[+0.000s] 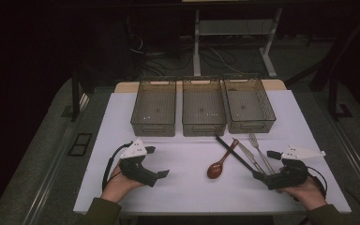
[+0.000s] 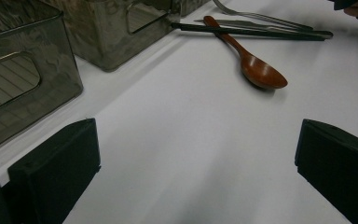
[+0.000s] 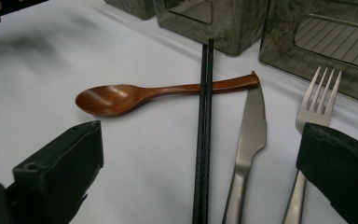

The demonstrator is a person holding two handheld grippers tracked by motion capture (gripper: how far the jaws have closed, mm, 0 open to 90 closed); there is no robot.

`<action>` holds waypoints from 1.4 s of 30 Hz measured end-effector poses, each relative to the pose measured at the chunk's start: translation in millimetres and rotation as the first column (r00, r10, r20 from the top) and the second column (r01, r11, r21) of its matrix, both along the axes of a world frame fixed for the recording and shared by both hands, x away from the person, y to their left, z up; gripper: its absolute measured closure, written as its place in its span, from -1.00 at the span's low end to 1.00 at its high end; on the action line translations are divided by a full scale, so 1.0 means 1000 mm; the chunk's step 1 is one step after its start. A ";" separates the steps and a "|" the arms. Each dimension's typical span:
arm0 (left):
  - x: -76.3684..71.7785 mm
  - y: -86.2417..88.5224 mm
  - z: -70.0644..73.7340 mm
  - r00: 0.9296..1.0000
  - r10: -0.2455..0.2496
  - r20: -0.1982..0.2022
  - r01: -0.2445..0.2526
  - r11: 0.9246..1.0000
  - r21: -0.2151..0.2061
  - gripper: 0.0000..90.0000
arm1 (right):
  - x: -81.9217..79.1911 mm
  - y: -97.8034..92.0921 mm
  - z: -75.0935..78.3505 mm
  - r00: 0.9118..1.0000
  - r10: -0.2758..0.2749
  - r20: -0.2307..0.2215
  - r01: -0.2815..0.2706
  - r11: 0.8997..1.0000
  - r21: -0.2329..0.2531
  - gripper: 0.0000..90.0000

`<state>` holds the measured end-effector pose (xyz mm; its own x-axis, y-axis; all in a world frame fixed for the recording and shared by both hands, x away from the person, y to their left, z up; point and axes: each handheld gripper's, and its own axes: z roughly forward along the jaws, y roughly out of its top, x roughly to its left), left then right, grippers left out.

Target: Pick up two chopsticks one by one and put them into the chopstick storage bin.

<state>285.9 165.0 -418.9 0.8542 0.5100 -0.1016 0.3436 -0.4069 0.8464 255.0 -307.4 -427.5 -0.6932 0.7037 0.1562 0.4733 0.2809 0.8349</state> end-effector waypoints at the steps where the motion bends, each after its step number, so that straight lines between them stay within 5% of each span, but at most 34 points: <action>1: 0.000 0.000 0.000 1.000 0.000 -0.001 0.000 1.000 0.000 -1.00 | 0.000 0.000 0.000 1.000 0.000 -0.001 0.000 1.000 0.003 -1.00; 19: -0.003 0.000 -0.001 1.000 -0.004 0.006 0.004 1.000 0.004 -1.00 | 0.006 -0.001 0.007 1.000 -0.010 0.014 0.010 1.000 -0.006 -1.00; 32: -0.005 0.001 -0.001 1.000 0.002 0.006 -0.002 1.000 -0.001 -1.00 | 0.021 0.007 0.011 1.000 -0.006 -0.021 0.005 1.000 -0.021 -0.99; 34: -0.005 0.001 -0.001 1.000 0.002 0.006 -0.002 1.000 0.001 -1.00 | 0.023 0.008 0.011 1.000 0.005 -0.019 -0.006 1.000 -0.021 -0.84; 40: -0.006 0.002 -0.001 1.000 0.006 0.005 -0.006 1.000 -0.006 -1.00 | 0.030 0.014 0.012 1.000 0.006 -0.024 -0.007 0.999 -0.038 -0.84; 42: -0.006 0.003 -0.001 1.000 0.008 0.005 -0.008 1.000 -0.008 -1.00 | 0.034 0.016 0.011 0.999 0.018 -0.029 -0.019 0.999 -0.041 -0.61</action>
